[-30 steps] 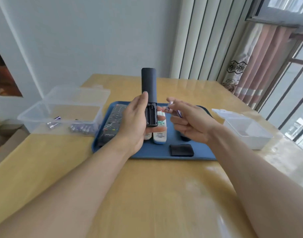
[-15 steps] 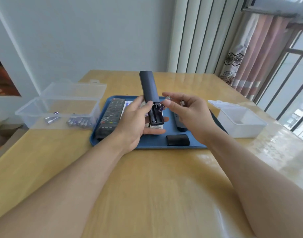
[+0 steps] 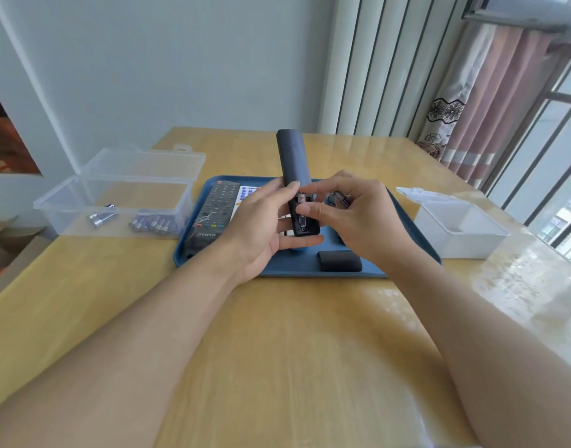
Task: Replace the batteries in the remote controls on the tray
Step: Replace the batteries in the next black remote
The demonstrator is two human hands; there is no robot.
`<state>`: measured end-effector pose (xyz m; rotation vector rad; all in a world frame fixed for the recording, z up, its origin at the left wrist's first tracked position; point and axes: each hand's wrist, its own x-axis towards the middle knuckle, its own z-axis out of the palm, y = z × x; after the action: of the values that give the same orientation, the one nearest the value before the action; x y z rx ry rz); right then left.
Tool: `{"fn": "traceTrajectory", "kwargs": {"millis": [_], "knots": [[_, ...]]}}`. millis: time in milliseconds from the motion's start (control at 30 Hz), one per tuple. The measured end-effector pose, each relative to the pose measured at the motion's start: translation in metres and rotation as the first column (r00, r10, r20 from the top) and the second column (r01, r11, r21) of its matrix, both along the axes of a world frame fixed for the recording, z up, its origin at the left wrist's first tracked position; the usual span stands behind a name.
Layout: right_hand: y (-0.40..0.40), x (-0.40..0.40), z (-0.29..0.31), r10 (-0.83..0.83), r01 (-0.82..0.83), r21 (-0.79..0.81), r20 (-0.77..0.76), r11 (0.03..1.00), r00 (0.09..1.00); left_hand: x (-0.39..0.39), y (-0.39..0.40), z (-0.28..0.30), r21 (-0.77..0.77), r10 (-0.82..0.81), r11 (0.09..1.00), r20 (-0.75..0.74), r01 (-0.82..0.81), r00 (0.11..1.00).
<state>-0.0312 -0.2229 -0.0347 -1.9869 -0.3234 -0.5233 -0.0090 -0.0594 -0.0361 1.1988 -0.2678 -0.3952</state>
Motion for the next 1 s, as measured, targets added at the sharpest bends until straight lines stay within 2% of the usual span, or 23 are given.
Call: {"fn": "traceTrajectory", "kwargs": {"millis": [333,467,600,767,833,1000], "knots": [[-0.006,0.002,-0.003,-0.098,0.097,-0.055,-0.016,0.994,0.995,-0.002,0.0,-0.001,-0.007,-0.01,1.0,-0.006,0.01,1.0],[-0.011,0.005,0.0,-0.054,0.078,0.151,-0.155,0.985,0.986,0.001,0.0,-0.002,-0.037,0.025,0.999,-0.038,-0.026,0.999],[-0.017,0.01,0.001,0.056,0.075,0.445,-0.275,0.892,0.96,0.004,0.001,-0.003,-0.077,0.054,0.995,-0.075,-0.06,0.996],[-0.019,0.013,-0.001,0.116,0.054,0.562,-0.263,0.826,0.958,0.006,0.001,-0.004,-0.084,0.068,0.994,-0.086,-0.075,0.994],[-0.019,0.014,-0.004,0.102,0.047,0.548,-0.237,0.835,0.966,0.006,0.001,-0.004,-0.085,0.07,0.993,-0.08,-0.077,0.994],[-0.018,0.012,-0.003,0.142,-0.081,0.396,-0.128,0.915,0.982,0.005,0.0,-0.004,-0.073,0.1,0.992,-0.042,-0.103,0.994]]}}
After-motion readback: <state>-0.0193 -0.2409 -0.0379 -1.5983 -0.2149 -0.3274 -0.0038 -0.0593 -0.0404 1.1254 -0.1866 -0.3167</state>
